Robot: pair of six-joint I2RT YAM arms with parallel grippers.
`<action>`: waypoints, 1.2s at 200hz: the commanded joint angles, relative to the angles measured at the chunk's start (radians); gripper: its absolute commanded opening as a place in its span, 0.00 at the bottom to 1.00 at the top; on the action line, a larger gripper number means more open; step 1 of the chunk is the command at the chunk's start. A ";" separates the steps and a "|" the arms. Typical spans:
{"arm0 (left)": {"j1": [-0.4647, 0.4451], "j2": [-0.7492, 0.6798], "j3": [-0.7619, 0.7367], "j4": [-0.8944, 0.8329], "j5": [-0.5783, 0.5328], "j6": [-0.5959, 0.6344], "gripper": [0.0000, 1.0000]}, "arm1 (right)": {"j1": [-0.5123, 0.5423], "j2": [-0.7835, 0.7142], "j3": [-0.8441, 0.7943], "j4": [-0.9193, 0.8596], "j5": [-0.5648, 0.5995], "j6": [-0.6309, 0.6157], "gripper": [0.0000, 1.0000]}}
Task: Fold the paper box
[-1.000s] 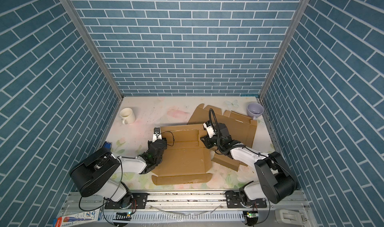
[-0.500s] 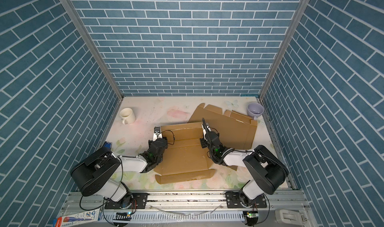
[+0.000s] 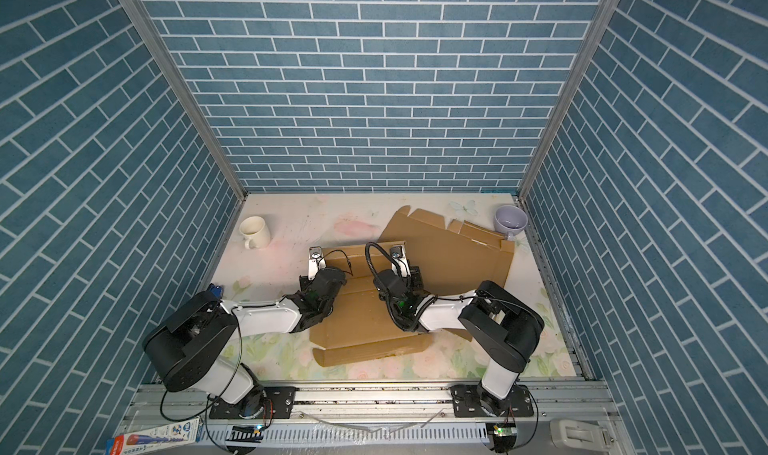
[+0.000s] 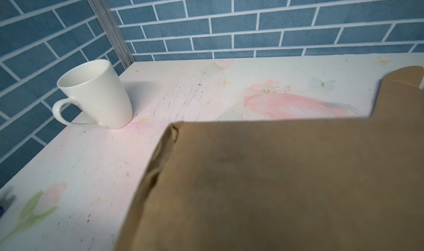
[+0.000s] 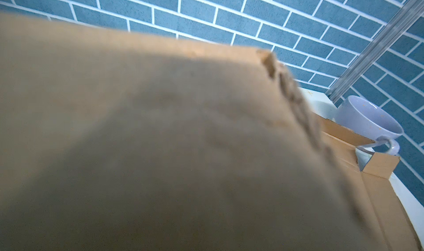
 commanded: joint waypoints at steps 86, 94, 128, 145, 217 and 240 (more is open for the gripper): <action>0.084 -0.133 0.065 -0.255 0.231 0.048 0.20 | -0.057 -0.146 0.099 -0.329 -0.200 0.173 0.00; 0.094 -0.150 0.068 -0.270 0.250 0.046 0.24 | -0.078 -0.160 0.110 -0.374 -0.235 0.199 0.00; 0.109 -0.226 0.116 -0.322 0.345 0.086 0.44 | -0.150 -0.190 0.155 -0.498 -0.310 0.284 0.00; 0.109 -0.265 0.149 -0.348 0.393 0.118 0.54 | -0.177 -0.191 0.187 -0.546 -0.336 0.331 0.00; 0.110 -0.458 0.236 -0.491 0.541 0.179 0.74 | -0.310 -0.171 0.299 -0.762 -0.610 0.610 0.00; 0.112 -0.499 0.296 -0.581 0.553 0.186 0.74 | -0.368 -0.148 0.358 -0.876 -0.755 0.703 0.00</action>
